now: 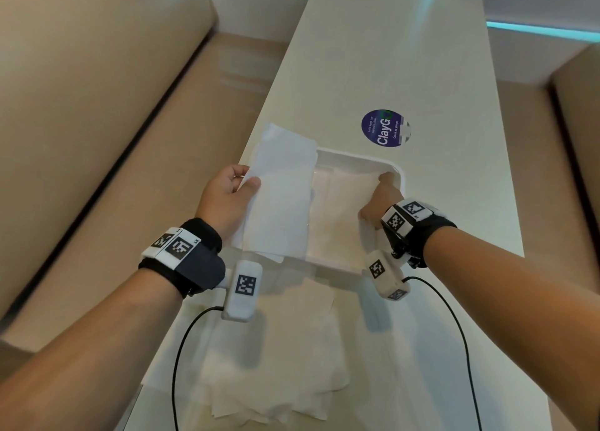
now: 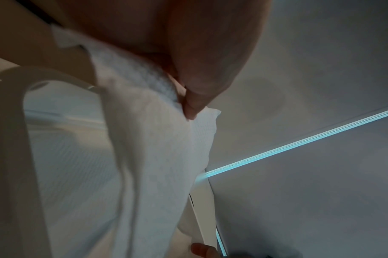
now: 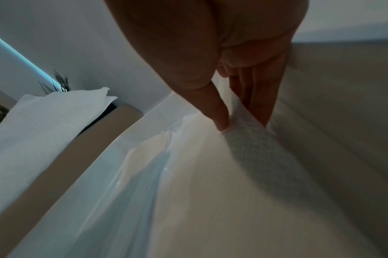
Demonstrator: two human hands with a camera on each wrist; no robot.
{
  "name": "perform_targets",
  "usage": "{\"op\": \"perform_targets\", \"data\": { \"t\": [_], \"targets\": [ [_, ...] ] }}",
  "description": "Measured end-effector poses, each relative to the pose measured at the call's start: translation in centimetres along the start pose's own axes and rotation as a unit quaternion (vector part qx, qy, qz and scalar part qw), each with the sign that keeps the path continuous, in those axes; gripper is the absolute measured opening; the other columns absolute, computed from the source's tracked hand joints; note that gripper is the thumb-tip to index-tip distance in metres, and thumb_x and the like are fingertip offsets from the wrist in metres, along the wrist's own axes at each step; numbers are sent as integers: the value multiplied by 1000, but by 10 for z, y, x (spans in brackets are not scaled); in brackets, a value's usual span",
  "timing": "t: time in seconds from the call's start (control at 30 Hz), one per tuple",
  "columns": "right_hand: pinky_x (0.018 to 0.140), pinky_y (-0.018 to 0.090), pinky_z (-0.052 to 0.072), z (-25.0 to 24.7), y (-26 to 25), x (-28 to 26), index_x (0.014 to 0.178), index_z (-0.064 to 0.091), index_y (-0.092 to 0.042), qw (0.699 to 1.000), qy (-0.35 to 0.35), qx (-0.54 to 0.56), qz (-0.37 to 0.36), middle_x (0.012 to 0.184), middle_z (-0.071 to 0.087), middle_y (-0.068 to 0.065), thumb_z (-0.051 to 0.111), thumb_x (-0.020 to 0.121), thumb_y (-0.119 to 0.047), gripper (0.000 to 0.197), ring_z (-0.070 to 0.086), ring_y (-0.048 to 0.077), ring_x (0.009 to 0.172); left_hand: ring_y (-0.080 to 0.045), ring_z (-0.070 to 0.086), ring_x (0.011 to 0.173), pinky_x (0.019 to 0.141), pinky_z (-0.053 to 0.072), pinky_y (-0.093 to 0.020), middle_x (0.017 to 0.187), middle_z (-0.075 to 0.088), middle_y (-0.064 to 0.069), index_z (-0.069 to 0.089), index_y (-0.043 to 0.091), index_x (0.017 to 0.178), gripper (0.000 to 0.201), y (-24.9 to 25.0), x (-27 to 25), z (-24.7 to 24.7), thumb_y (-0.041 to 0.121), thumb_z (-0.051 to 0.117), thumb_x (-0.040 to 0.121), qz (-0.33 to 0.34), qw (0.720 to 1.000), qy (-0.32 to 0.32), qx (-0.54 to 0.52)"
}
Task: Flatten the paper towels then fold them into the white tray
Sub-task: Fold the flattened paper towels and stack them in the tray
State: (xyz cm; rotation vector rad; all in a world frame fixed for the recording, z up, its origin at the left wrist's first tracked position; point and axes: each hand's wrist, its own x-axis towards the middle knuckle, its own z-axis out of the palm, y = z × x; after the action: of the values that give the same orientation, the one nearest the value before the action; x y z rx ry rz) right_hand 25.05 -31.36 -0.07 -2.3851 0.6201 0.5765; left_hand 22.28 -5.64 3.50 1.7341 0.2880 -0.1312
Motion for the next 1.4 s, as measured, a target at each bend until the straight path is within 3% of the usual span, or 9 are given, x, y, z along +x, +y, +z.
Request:
{"op": "perform_targets", "data": {
  "t": [0.13,0.33,0.63,0.77,0.87,0.97,1.1,1.27,1.4],
  "targets": [
    [86,44,52,2,1,0,147,6,-10,1000,11,20,-10,80,40,3,59,85,0,83,52,26,88,-18,65,106,100,48,-37,113,69,-2,54,8,121,26,0,-1,0,15,57,95,-3,1000,0,1],
    [83,42,51,2,3,-4,147,3,-10,1000,-2,-31,2,123,47,17,76,75,-6,102,55,37,109,-20,65,106,98,49,-35,114,69,-5,54,6,121,26,-1,-3,1,13,57,96,-1,1000,-1,1],
    [98,44,45,4,-3,-22,141,26,-9,996,21,-88,-23,139,35,15,80,73,-30,90,46,35,122,-16,64,105,97,48,-29,114,68,-3,53,9,118,23,-1,-14,2,11,56,96,-5,999,-14,-44],
    [95,31,42,-5,-15,-50,132,46,-13,986,33,74,-143,132,51,4,55,92,-43,50,56,22,113,-20,64,108,102,47,-38,117,67,-6,55,16,110,15,4,-22,7,12,57,95,-6,994,-49,-96],
    [93,39,51,-6,-23,-74,121,54,-18,946,-65,290,-132,115,64,2,44,93,-56,49,65,21,99,-12,68,88,81,55,-26,99,73,1,55,15,108,12,8,-32,12,10,52,97,1,988,-75,-136],
    [74,31,54,-4,-24,-87,116,57,-16,910,-101,379,-133,107,70,5,57,91,-44,37,69,19,91,-11,68,80,65,53,-25,94,73,3,54,16,110,12,6,-43,18,14,51,98,-6,984,-103,-147],
    [82,43,54,-3,-21,-90,105,62,-13,915,-43,360,-177,96,73,8,68,86,-22,21,69,24,88,-20,67,97,74,54,-34,108,71,-3,55,15,113,20,0,-53,24,7,54,95,-42,973,-143,-176],
    [87,43,52,0,-21,-97,110,60,-17,931,-63,294,-209,102,70,10,61,91,-23,20,67,25,91,-23,62,115,97,50,-45,123,66,0,49,23,131,40,2,-57,27,14,58,93,-60,964,-163,-201],
    [83,27,46,9,-22,-103,130,44,-24,940,-62,265,-207,111,58,0,54,95,-29,37,58,15,98,-21,60,118,99,47,-53,127,64,4,46,32,134,45,0,-59,31,30,57,91,-49,968,-144,-198]
  ]
}}
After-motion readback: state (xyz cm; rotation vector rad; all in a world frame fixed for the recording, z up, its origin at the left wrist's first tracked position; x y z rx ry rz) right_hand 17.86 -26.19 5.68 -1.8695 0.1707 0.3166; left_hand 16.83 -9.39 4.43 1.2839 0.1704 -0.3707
